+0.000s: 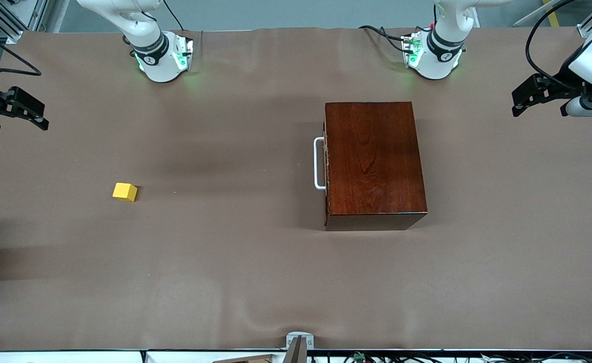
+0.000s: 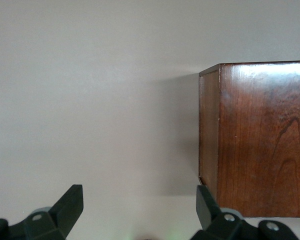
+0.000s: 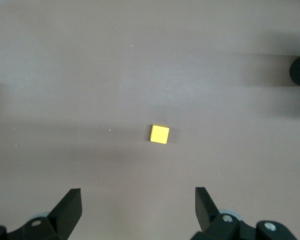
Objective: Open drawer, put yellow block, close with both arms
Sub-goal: 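Reach the left gripper toward the white drawer handle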
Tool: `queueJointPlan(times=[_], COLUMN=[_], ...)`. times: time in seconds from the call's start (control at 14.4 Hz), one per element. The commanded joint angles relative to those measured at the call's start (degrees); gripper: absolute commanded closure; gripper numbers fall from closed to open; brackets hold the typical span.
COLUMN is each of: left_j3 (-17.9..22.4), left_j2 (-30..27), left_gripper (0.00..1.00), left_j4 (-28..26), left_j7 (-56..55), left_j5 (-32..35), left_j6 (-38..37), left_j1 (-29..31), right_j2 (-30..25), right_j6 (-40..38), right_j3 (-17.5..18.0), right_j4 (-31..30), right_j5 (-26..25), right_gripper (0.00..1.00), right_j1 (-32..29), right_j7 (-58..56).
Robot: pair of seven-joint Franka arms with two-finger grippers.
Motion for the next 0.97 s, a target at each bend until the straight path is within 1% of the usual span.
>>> queueJointPlan(times=[0.0,0.35,0.56,0.69,0.76,0.9], left_j3=[-0.2,-0.3,-1.1,-3.8,-6.0,-11.9], left_j2=[0.2,0.6,1.4,2.1,2.8,4.2], left_gripper=[0.0,0.0,0.0,0.0,0.0,0.0], left_j4=[1.5,2.2,4.0,4.1,4.1,4.2], left_j7=[1.4,0.6,0.3,0.1,-0.6,-8.3], left_j5=[-0.9,-0.9,-0.6,-0.9,-0.7,0.0], left_j6=[-1.8,-2.0,-2.2,-2.2,-2.2,-2.2], left_j1=[0.7,0.5,-0.5,-0.5,-0.5,-0.6], right_j2=[-0.6,-0.4,-0.2,-0.1,0.0,0.0], right_j6=[-0.3,-0.3,0.4,0.4,0.4,0.4], right_j3=[0.3,0.1,0.2,0.2,0.3,0.2], right_j4=[-0.1,-0.1,0.0,0.2,0.2,0.2], right_j5=[0.8,0.8,1.0,1.0,1.0,1.0], right_gripper=[0.0,0.0,0.0,0.0,0.0,0.0], right_j1=[-0.6,-0.8,-0.4,-0.3,-0.4,-0.6], right_j7=[0.5,0.5,0.5,0.5,0.5,0.5])
